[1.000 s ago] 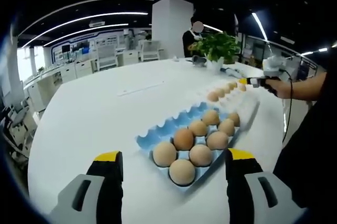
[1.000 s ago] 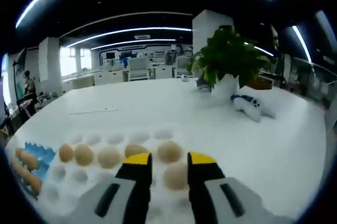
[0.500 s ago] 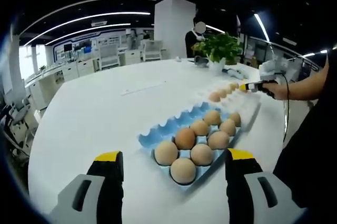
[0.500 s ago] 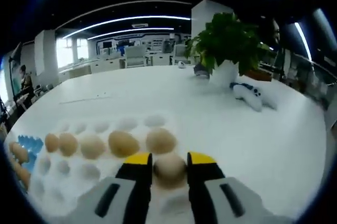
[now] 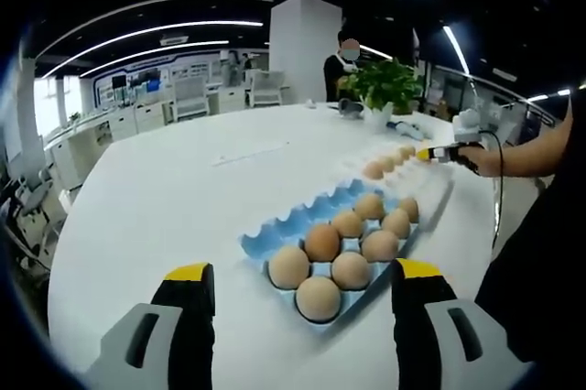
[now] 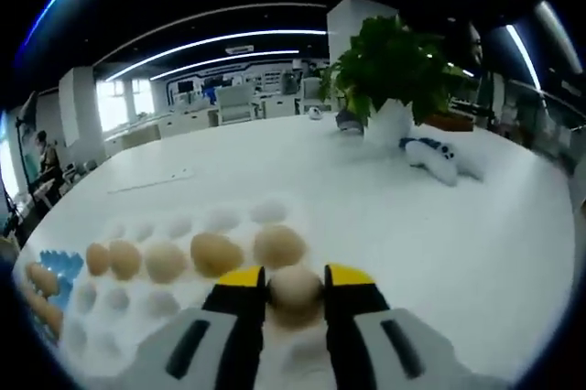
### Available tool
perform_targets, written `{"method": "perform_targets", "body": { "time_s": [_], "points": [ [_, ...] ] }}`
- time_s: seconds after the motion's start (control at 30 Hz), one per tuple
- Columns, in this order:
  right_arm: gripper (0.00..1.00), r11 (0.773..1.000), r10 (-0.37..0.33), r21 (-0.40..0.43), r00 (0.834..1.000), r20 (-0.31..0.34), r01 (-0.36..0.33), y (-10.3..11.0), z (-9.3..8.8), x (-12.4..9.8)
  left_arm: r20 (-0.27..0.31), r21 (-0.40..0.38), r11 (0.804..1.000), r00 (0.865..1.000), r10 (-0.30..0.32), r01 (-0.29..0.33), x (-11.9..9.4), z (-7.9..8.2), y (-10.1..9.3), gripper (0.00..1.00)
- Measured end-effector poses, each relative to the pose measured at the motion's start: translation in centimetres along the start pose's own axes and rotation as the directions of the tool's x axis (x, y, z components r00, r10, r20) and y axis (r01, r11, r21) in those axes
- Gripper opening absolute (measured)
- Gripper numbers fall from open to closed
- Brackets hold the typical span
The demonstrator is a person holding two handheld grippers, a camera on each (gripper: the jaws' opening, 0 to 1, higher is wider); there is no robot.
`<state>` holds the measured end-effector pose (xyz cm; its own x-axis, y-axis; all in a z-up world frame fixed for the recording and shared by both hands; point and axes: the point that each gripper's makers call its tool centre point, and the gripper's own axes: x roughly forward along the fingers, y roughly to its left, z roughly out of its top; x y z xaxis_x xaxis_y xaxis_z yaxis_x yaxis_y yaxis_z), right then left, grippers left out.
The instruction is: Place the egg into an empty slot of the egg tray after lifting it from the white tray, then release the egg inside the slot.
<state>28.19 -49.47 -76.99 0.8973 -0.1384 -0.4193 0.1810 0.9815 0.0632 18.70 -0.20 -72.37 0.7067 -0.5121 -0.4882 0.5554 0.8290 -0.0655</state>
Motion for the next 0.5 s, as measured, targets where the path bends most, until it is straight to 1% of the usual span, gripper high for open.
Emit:
{"method": "perform_targets", "body": {
  "time_s": [0.13,0.2,0.27,0.33,0.43,0.47,0.5],
  "points": [
    [0.24,1.0,0.022,0.006,0.999,0.025,-0.023,0.6,1.0,-0.7,-0.001,-0.003,1.0,1.0,0.0,0.0,0.0,-0.1,0.1,0.81],
    [0.24,0.999,0.048,0.018,0.998,0.04,-0.049,1.3,1.6,-1.2,0.001,-0.008,1.0,1.0,0.0,0.0,0.1,-0.1,0.1,0.82],
    [0.24,0.997,0.079,0.012,0.996,0.051,-0.08,2.6,2.2,-1.8,0.0,-0.009,1.0,1.0,-0.008,0.008,0.2,-0.1,-0.1,0.83],
    [0.25,0.993,0.115,0.026,0.991,0.065,-0.117,4.1,2.7,-2.3,0.002,-0.012,1.0,1.0,-0.015,0.015,0.3,-0.1,-0.2,0.85],
    [0.25,0.986,0.162,0.029,0.984,0.075,-0.165,5.3,3.2,-2.2,0.004,-0.016,1.0,1.0,-0.021,0.021,0.4,-0.1,-0.3,0.89],
    [0.25,0.98,0.196,0.018,0.977,0.08,-0.198,6.9,3.5,-2.7,0.002,-0.016,1.0,1.0,-0.027,0.027,0.5,-0.1,-0.5,0.9],
    [0.25,0.975,0.222,0.008,0.972,0.084,-0.223,7.2,3.5,-2.7,0.003,-0.015,0.999,1.0,-0.029,0.029,0.5,-0.1,-0.5,0.9]
  ]
}}
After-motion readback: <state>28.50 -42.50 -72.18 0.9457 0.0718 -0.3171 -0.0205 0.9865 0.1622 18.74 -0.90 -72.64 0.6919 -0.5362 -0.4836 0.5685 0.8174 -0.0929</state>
